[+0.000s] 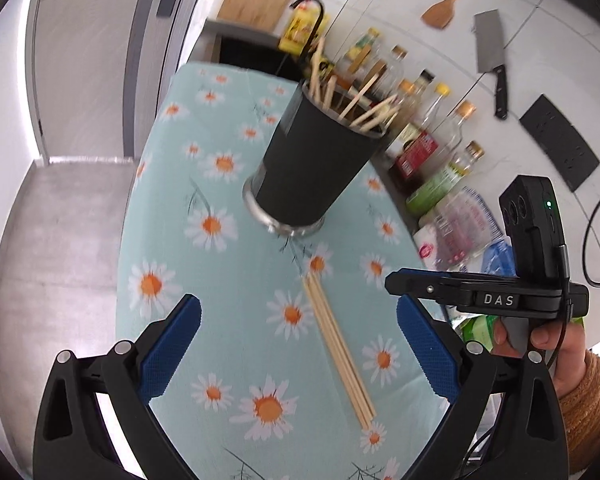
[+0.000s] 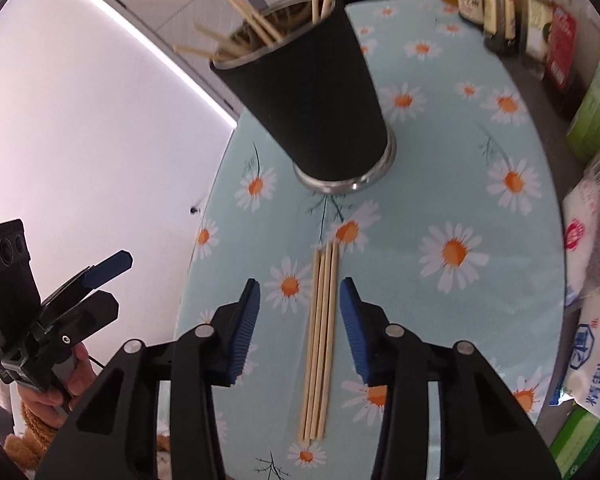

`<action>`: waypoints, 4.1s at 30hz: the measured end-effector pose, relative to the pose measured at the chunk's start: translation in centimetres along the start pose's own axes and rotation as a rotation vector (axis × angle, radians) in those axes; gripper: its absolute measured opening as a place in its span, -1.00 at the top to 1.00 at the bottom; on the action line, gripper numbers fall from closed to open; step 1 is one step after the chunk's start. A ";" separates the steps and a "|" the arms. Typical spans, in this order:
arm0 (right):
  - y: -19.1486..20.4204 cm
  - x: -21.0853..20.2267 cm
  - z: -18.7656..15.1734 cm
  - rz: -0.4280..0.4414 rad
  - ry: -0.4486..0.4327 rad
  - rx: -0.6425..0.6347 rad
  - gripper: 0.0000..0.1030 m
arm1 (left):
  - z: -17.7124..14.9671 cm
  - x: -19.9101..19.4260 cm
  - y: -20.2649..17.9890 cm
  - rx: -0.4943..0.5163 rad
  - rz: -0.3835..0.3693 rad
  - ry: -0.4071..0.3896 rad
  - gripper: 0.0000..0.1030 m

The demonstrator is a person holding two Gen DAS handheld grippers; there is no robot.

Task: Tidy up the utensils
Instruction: 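Move both open tools back down to the remaining sticks, then grasp one wooden stick from the row with the right tool, then grasp a wooden stick with the left tool while the right tool holds its stick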

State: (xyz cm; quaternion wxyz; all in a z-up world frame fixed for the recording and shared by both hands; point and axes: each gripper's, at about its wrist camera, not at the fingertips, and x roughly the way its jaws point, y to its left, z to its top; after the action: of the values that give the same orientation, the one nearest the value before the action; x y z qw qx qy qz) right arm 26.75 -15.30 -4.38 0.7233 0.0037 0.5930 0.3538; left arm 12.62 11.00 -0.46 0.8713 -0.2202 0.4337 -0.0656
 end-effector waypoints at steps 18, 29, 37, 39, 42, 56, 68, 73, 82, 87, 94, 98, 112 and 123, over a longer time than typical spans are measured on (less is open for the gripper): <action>-0.1 8.2 0.3 -0.177 0.284 -0.059 0.74 | -3.5 4.7 2.2 -0.081 0.051 0.216 -0.85; 0.2 9.3 0.0 -0.241 0.321 -0.089 0.76 | -3.3 5.2 2.9 -0.087 0.047 0.229 -0.85; 2.1 11.1 0.5 -0.343 0.380 -0.087 0.78 | -3.2 5.2 2.9 -0.077 0.047 0.242 -0.85; 3.1 12.1 1.0 -0.368 0.394 -0.085 0.78 | -3.0 4.9 3.4 -0.091 0.056 0.233 -0.85; 3.5 12.5 1.2 -0.391 0.403 -0.087 0.79 | -3.0 4.7 4.1 -0.117 0.069 0.232 -0.85; 0.3 10.0 1.2 -0.254 0.389 0.011 0.89 | -3.0 8.2 2.0 -0.156 0.100 0.359 -0.85; -6.1 5.0 0.2 -0.051 0.270 0.166 0.89 | -1.5 12.9 -2.0 -0.178 0.180 0.472 -0.16; -6.4 4.4 -1.1 -0.016 0.264 0.169 0.89 | -1.5 14.0 -2.7 -0.178 0.249 0.499 0.08; -7.5 3.1 -1.8 0.042 0.256 0.164 0.89 | -1.5 15.6 -3.9 -0.167 0.359 0.506 0.34; -8.3 2.3 -1.8 0.059 0.259 0.154 0.89 | -1.3 16.3 -4.8 -0.172 0.377 0.508 0.36; -9.0 0.8 -1.5 0.110 0.263 0.154 0.89 | -1.3 17.6 -6.6 -0.160 0.418 0.511 0.42; -8.5 0.6 -1.3 0.108 0.254 0.142 0.89 | -1.3 18.3 -7.9 -0.142 0.455 0.514 0.61; -7.4 1.8 -2.0 0.103 0.275 0.128 0.89 | -1.8 18.0 -8.1 -0.112 0.490 0.481 0.92; -6.6 2.4 -2.4 0.081 0.279 0.131 0.89 | -2.2 14.8 -4.2 -0.188 0.364 0.445 0.92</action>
State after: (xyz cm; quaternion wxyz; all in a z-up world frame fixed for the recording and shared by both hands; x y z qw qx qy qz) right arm 28.18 -20.00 -9.91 0.6172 0.0258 0.7088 0.3405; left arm 20.36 2.03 -10.52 0.7281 -0.1989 0.6503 0.0855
